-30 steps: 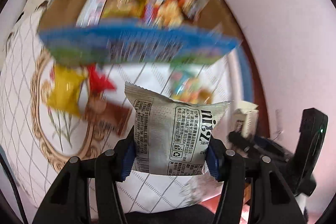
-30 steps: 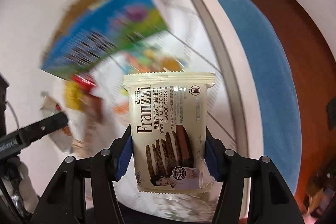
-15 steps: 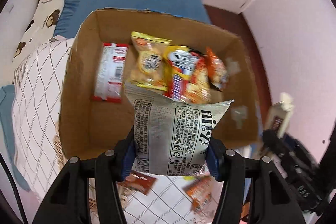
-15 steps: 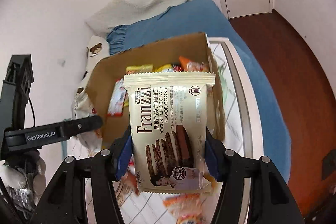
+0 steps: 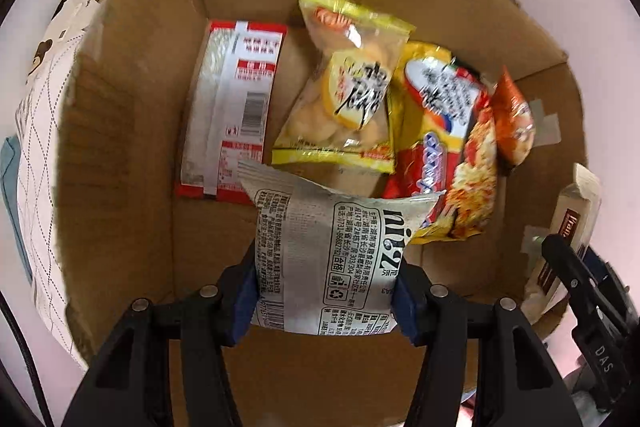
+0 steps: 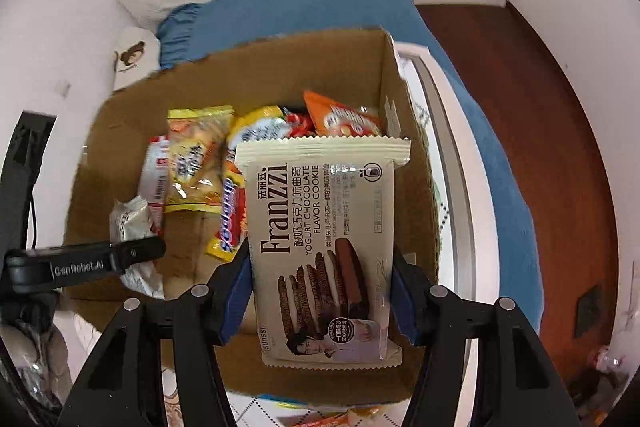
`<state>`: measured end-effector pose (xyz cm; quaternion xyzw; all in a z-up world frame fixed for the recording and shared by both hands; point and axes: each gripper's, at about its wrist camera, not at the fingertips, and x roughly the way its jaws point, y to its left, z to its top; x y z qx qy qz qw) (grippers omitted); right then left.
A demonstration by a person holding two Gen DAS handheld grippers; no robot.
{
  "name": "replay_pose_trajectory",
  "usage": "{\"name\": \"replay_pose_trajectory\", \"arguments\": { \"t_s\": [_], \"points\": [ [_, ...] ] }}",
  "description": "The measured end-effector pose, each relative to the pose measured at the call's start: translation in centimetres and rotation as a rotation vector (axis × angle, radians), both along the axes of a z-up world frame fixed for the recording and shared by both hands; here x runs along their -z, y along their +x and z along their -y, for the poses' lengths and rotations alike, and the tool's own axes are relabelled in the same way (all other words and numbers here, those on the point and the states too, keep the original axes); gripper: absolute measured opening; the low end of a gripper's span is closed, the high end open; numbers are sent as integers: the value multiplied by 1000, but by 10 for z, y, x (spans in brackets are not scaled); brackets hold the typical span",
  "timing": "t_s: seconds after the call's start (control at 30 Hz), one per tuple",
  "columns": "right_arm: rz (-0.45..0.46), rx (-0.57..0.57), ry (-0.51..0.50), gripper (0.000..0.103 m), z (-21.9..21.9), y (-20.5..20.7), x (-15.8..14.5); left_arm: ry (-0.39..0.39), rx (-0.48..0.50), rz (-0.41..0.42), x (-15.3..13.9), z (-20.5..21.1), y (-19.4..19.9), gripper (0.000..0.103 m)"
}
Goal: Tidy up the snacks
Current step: 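Carry both packets into the box and open both tools, then lift both tools out of the box toward the remaining snacks on the bed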
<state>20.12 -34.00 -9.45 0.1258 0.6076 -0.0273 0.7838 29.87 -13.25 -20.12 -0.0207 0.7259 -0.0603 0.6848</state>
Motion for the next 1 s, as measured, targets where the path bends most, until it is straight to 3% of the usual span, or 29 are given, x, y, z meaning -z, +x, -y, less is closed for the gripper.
{"name": "replay_pose_trajectory", "arguments": {
  "t_s": [0.03, 0.07, 0.1, 0.17, 0.63, 1.0],
  "points": [
    [-17, 0, -15, 78, -2, 2, 5, 5, -1, 1, 2, -1, 0, 63],
    [-22, -3, -16, 93, -3, 3, 7, 3, -2, 6, 4, -1, -1, 69],
    [-26, -13, -18, 96, -6, 3, 7, 1, -5, 14, 4, -2, -1, 81],
    [-46, -16, -36, 96, -8, 3, 8, -2, -7, 34, 1, -2, -1, 87],
    [-36, -36, -43, 98, -18, -4, 1, 27, 25, 160, -38, 5, -22, 88],
    [64, -83, -74, 98, -32, -38, -25, 76, 46, 364, -94, -9, -58, 88]
  ]
}}
